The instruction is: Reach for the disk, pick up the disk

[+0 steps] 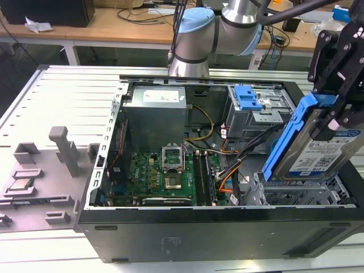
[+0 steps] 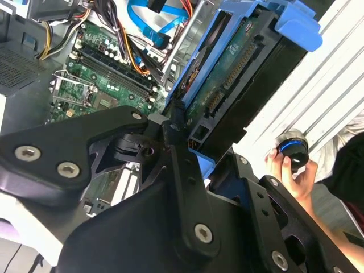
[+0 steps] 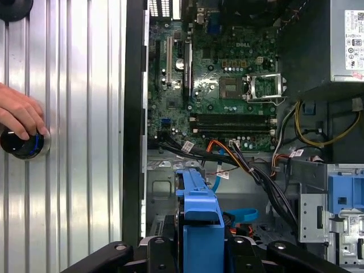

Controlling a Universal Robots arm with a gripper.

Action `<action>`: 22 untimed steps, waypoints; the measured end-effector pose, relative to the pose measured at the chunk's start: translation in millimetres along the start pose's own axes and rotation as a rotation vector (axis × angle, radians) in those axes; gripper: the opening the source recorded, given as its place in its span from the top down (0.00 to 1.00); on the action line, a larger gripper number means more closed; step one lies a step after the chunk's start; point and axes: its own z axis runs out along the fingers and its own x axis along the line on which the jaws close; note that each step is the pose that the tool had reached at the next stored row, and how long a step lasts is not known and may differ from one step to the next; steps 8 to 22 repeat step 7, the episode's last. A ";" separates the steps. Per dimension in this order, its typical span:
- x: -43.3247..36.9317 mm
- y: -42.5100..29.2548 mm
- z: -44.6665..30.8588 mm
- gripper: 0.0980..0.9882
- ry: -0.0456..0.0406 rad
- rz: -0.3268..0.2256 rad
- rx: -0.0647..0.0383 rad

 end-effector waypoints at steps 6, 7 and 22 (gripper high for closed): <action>-0.2 -0.1 1.8 0.70 0.0002 0.000 0.000; -0.2 -0.1 1.8 0.70 0.0002 0.000 0.000; -0.2 -0.1 1.8 0.70 0.0002 0.000 0.000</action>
